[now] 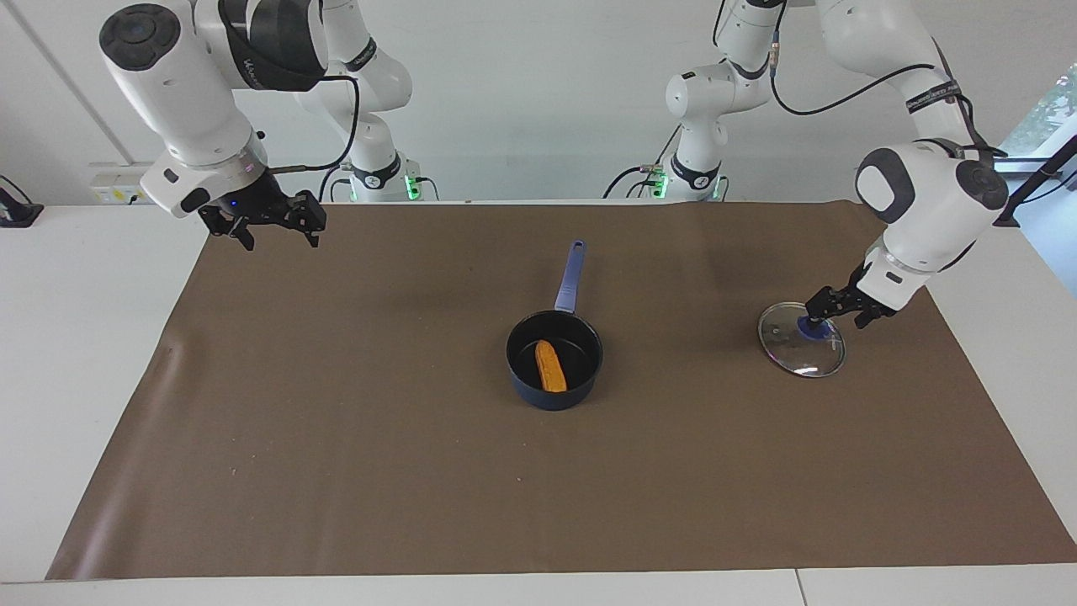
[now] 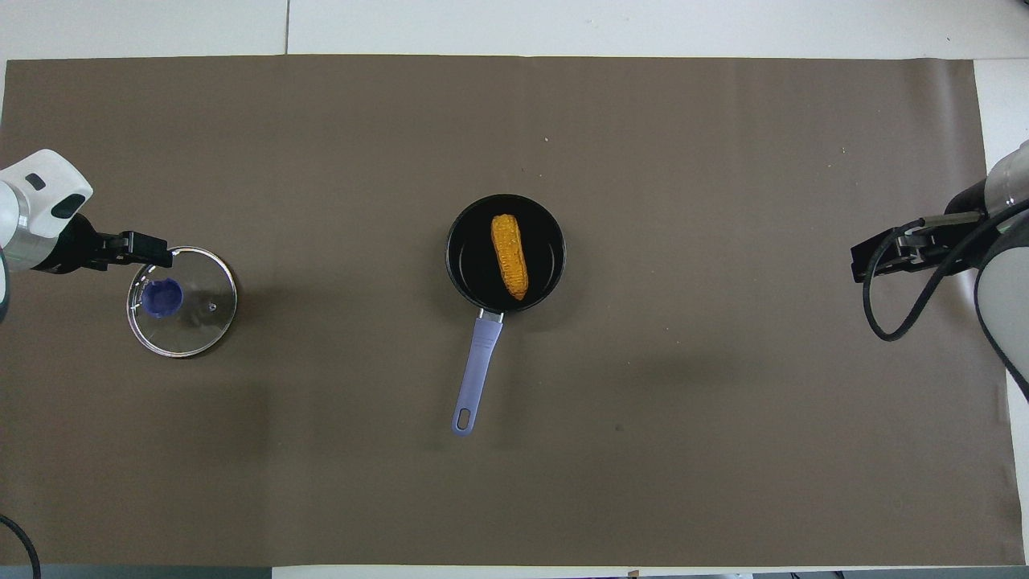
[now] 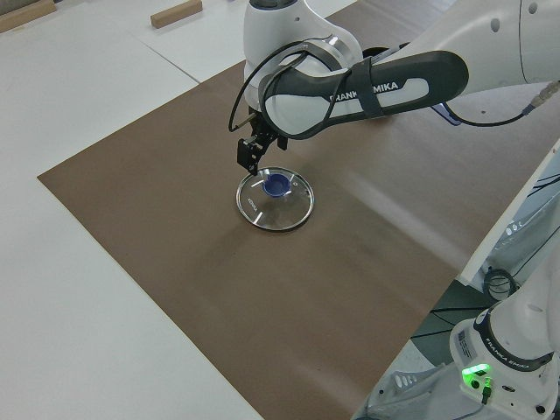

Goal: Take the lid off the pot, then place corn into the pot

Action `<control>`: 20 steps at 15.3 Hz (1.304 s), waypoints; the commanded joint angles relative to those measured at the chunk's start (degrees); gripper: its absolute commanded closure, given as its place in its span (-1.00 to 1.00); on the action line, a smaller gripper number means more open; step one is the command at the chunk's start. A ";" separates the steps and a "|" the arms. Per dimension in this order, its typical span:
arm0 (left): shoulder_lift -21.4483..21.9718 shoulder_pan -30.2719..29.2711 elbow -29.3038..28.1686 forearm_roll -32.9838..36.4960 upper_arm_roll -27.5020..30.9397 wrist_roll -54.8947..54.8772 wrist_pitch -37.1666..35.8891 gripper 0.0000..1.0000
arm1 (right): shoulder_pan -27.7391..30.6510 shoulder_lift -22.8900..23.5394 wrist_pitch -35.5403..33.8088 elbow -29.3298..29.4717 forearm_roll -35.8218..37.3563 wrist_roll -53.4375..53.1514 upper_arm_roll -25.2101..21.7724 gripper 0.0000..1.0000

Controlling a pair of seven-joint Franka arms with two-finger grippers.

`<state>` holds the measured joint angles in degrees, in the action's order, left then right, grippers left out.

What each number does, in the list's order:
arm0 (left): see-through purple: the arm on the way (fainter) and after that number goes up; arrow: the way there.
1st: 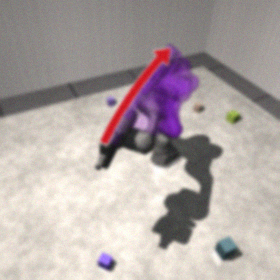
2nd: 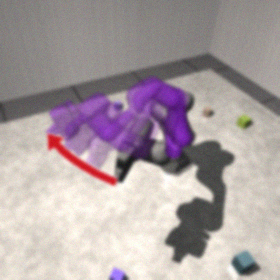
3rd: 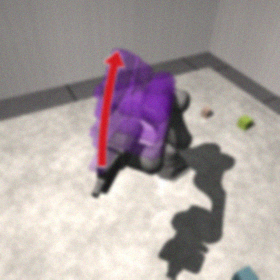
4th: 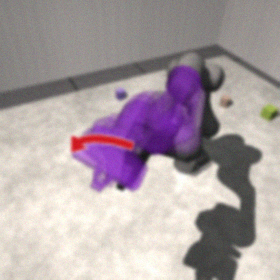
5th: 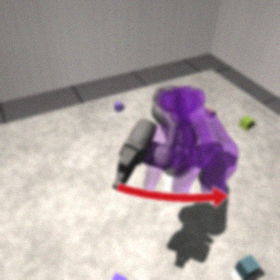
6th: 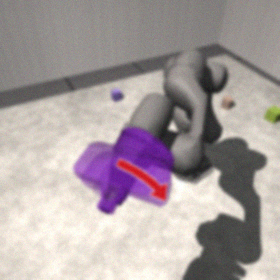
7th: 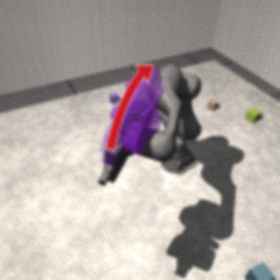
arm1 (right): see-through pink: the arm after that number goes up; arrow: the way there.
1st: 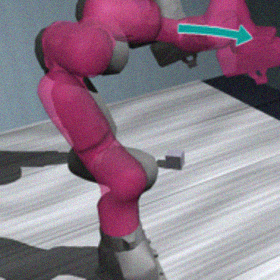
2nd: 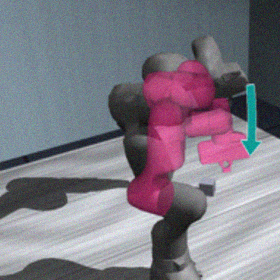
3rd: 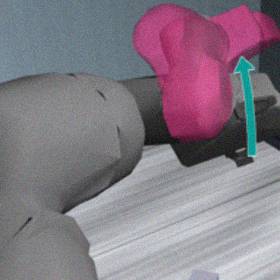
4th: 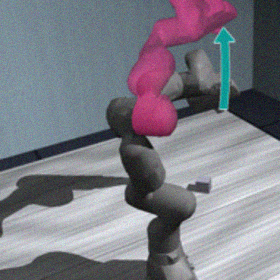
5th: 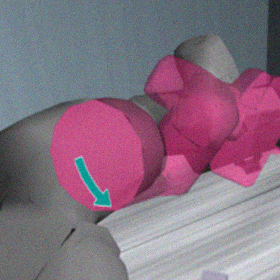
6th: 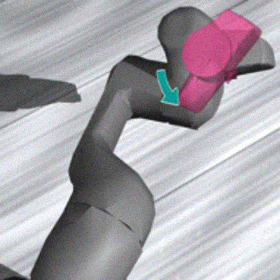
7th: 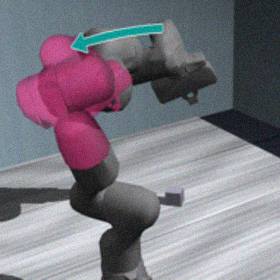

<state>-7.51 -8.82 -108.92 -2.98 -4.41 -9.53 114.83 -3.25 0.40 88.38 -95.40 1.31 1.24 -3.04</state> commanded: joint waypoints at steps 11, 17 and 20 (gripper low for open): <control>12.52 8.29 6.08 1.31 1.25 8.92 -23.59 -1.00 | 2.90 -1.98 3.29 -1.02 0.88 1.75 0.84 -1.00; 12.09 12.77 8.96 1.31 5.20 8.83 -26.41 -1.00 | 2.81 -2.07 3.12 -0.93 0.88 1.75 0.84 -1.00; 10.41 13.04 13.64 2.62 5.12 8.83 -28.87 -1.00 | 3.16 -2.34 2.50 -0.85 0.79 1.84 0.75 -1.00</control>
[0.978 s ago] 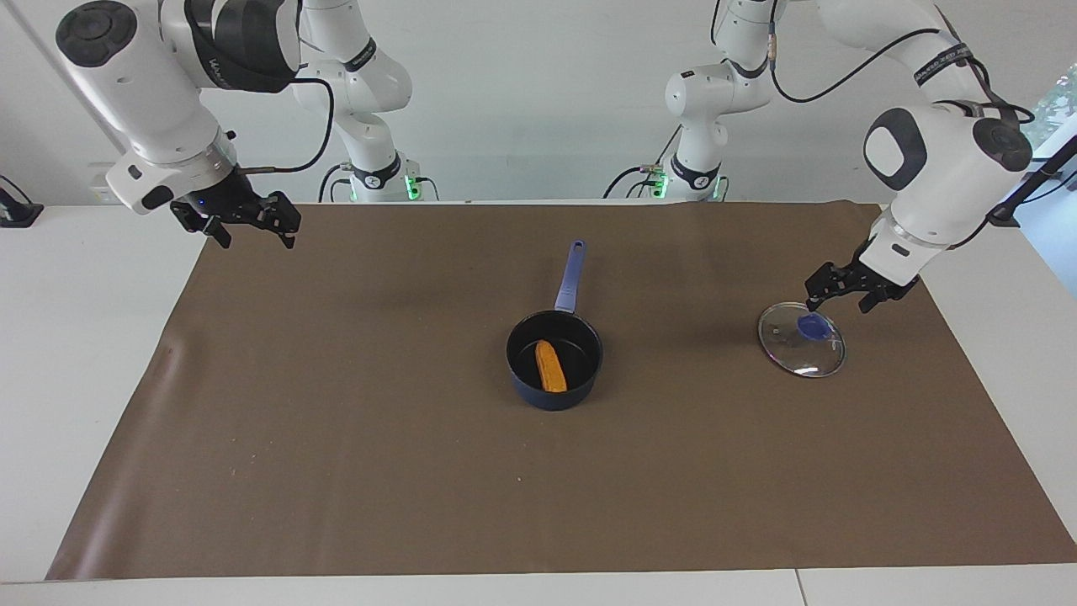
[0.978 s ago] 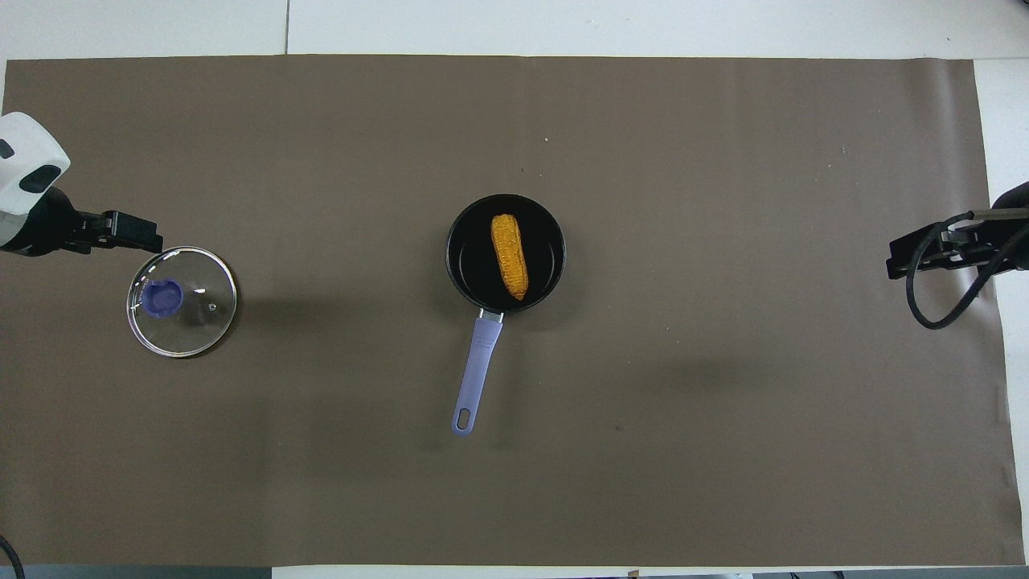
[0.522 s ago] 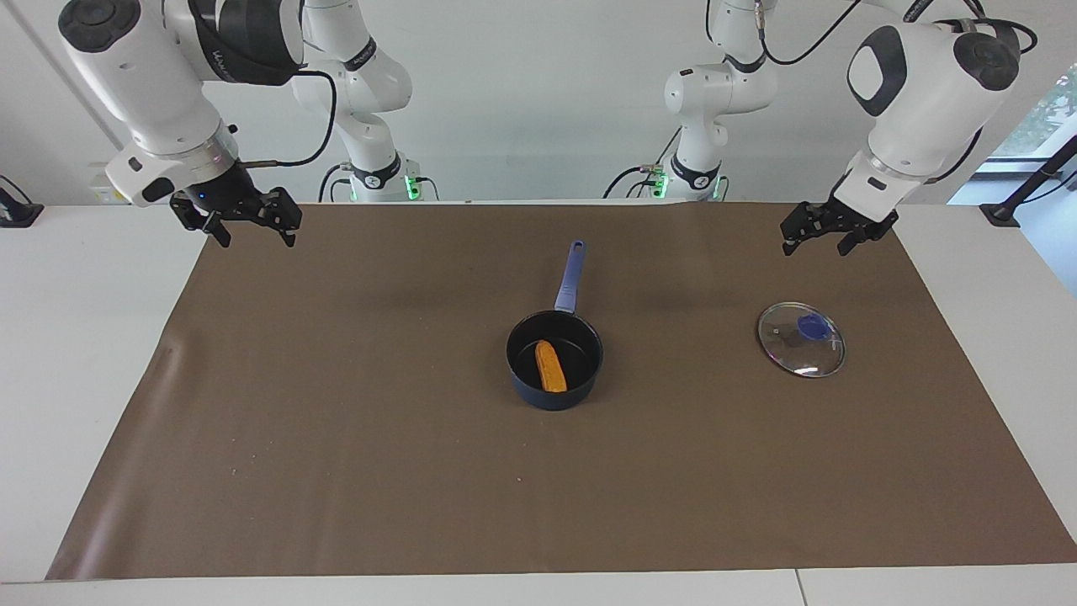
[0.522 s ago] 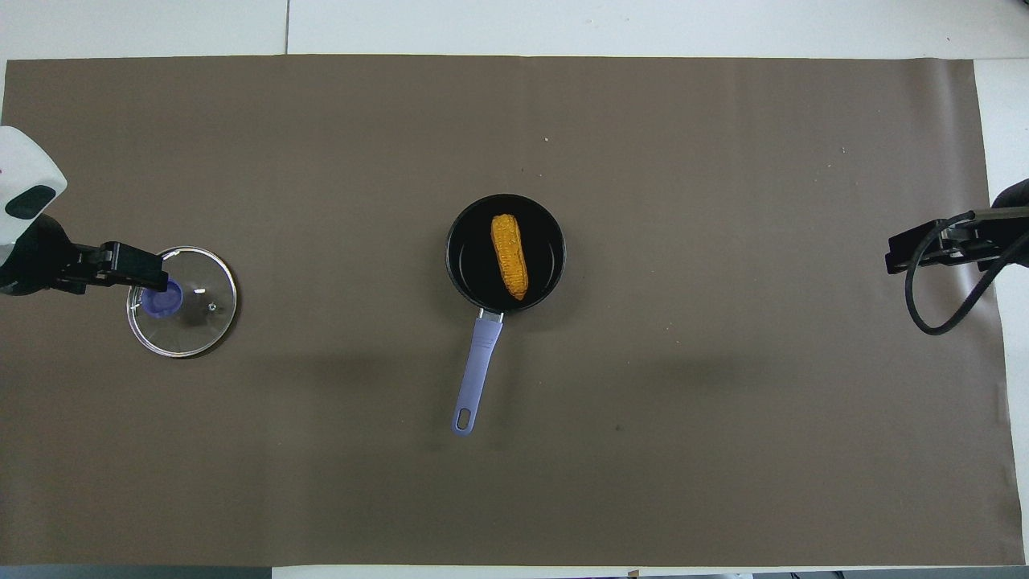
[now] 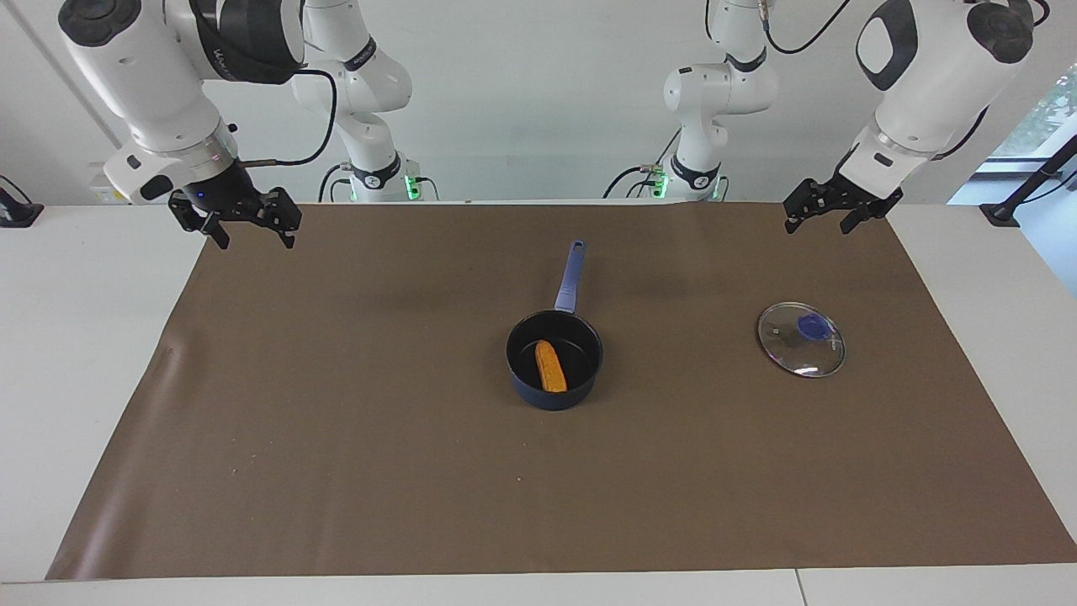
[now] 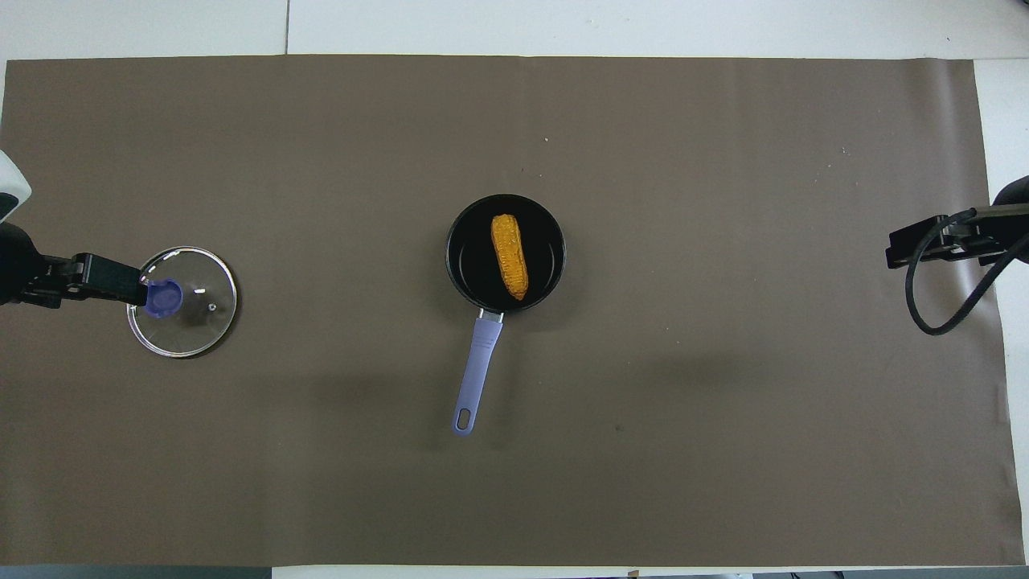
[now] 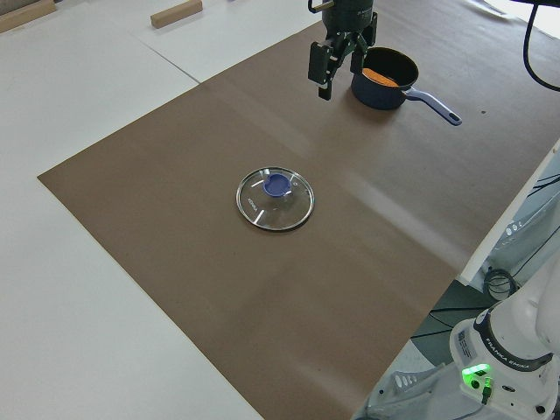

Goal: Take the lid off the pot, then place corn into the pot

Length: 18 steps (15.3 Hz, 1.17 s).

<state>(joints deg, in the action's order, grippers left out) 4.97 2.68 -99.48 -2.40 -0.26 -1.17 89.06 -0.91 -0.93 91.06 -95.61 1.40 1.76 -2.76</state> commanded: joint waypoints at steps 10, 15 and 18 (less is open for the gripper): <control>-1.99 3.56 4.56 4.07 0.61 0.20 -2.84 -1.00 | 1.62 -1.18 -2.29 -0.19 0.45 1.32 0.04 -1.00; -1.46 3.21 2.89 2.66 0.88 0.73 0.06 -1.00 | 2.49 -1.18 -2.03 -0.19 -0.17 1.23 0.04 -1.00; -1.46 3.21 2.89 2.58 0.79 0.64 0.06 -1.00 | 3.46 -1.18 -1.94 -0.19 -0.25 1.23 0.04 -1.00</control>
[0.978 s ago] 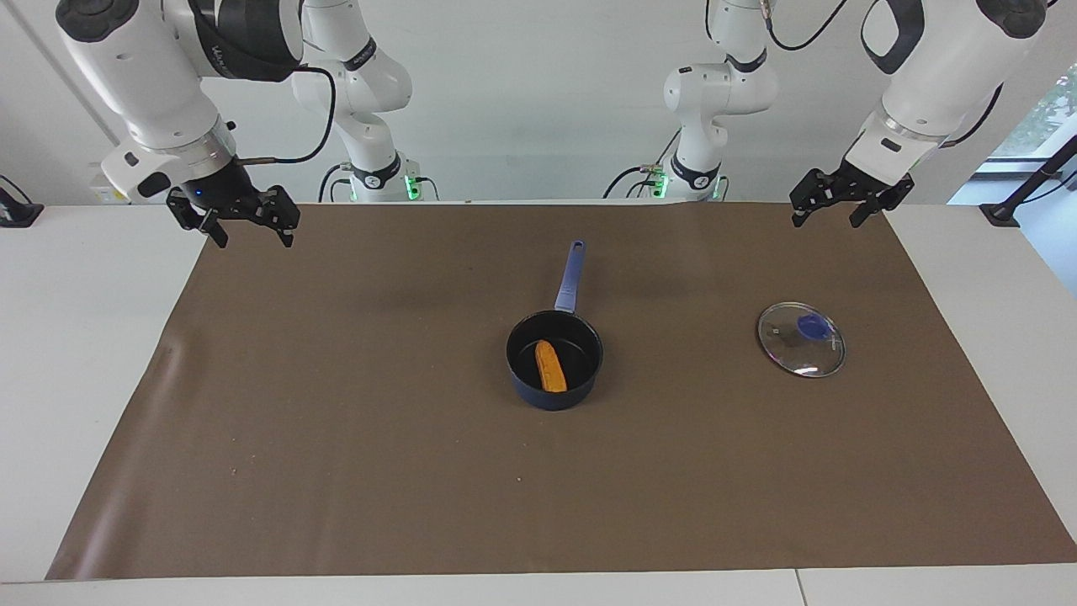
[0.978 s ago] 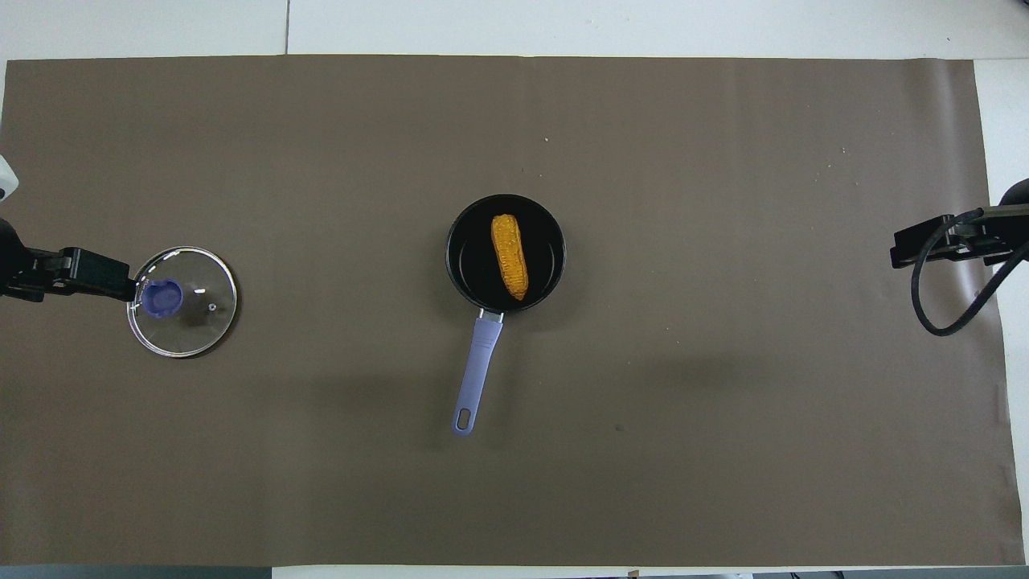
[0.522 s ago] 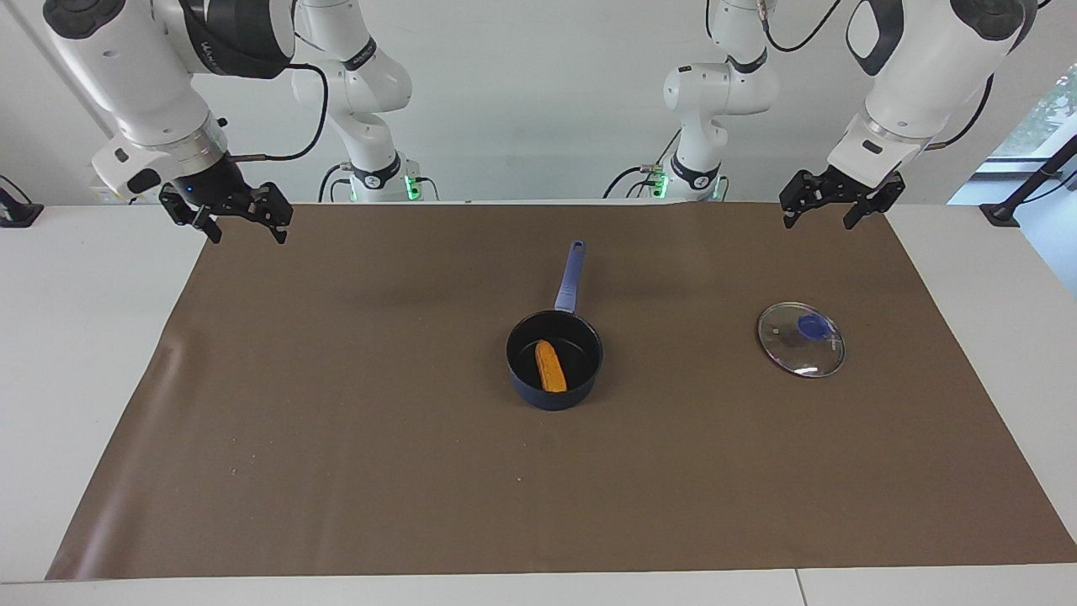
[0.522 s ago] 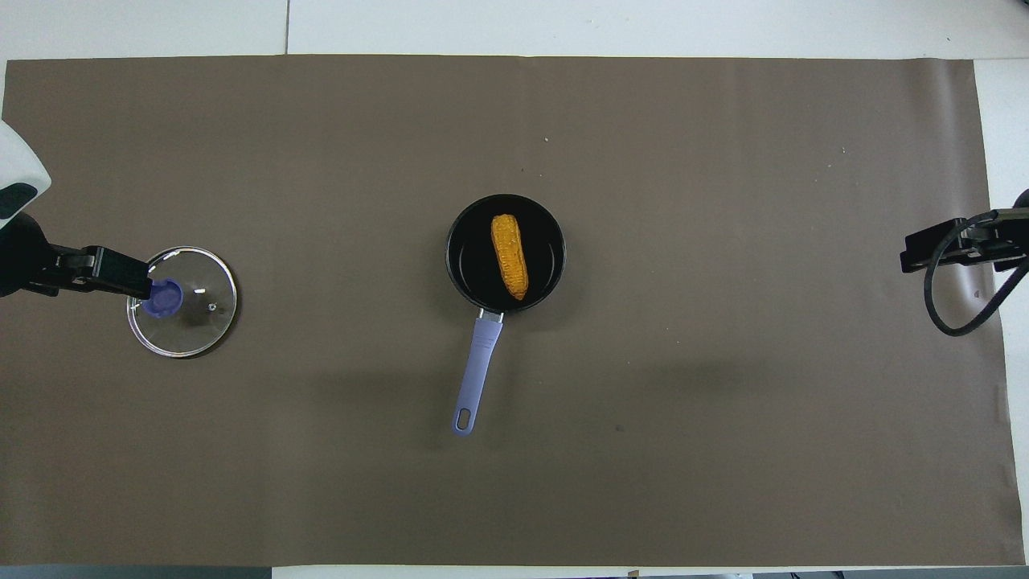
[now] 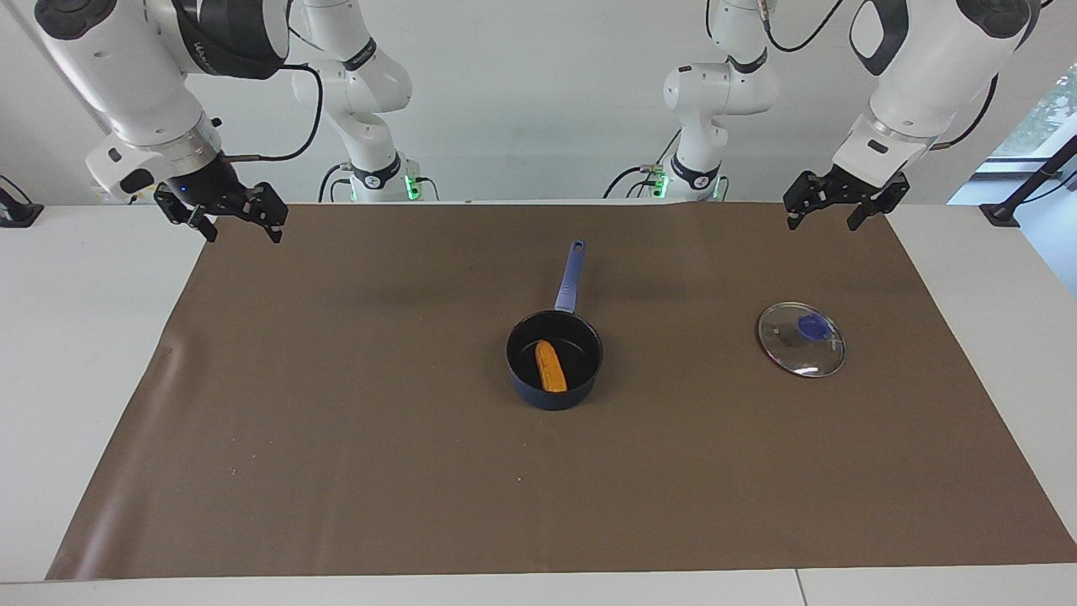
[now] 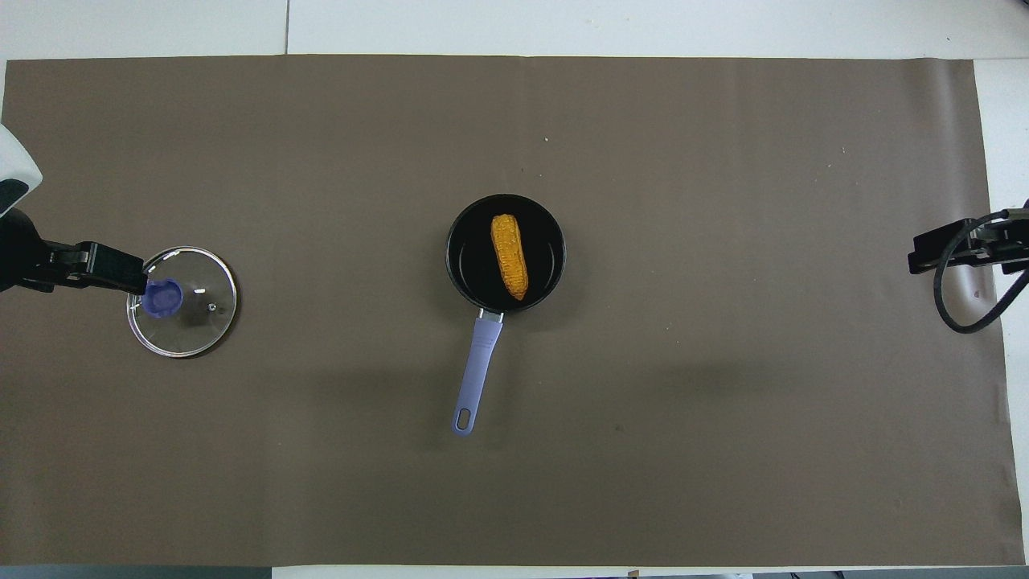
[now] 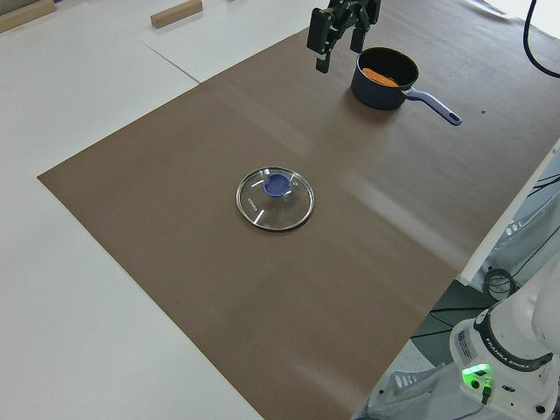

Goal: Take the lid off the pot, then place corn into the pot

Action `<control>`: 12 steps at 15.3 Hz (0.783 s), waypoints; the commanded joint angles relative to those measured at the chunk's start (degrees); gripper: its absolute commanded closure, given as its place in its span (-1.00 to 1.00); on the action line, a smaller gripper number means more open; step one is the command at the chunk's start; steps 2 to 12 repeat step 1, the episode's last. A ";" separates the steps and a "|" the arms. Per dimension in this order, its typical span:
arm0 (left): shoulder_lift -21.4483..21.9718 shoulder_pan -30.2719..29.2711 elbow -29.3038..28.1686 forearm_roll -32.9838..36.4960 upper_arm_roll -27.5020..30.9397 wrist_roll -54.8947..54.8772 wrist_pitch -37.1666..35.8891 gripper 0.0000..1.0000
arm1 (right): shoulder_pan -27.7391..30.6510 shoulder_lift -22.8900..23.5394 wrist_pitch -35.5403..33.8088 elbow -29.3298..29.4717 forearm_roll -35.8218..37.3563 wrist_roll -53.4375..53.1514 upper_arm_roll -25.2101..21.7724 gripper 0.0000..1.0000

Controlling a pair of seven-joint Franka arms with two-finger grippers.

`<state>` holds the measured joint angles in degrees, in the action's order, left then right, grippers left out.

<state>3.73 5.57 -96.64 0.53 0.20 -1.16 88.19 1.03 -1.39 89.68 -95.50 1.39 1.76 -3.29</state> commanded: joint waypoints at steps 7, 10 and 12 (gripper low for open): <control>-0.22 0.31 0.05 -0.35 0.33 0.63 0.93 -1.00 | 1.69 -0.64 -0.64 -0.22 -0.42 1.41 0.56 -1.00; -0.22 0.31 0.05 -0.35 0.33 0.63 0.93 -1.00 | 1.69 -0.64 -0.64 -0.22 -0.42 1.41 0.56 -1.00; -0.22 0.31 0.05 -0.35 0.33 0.63 0.93 -1.00 | 1.69 -0.64 -0.64 -0.22 -0.42 1.41 0.56 -1.00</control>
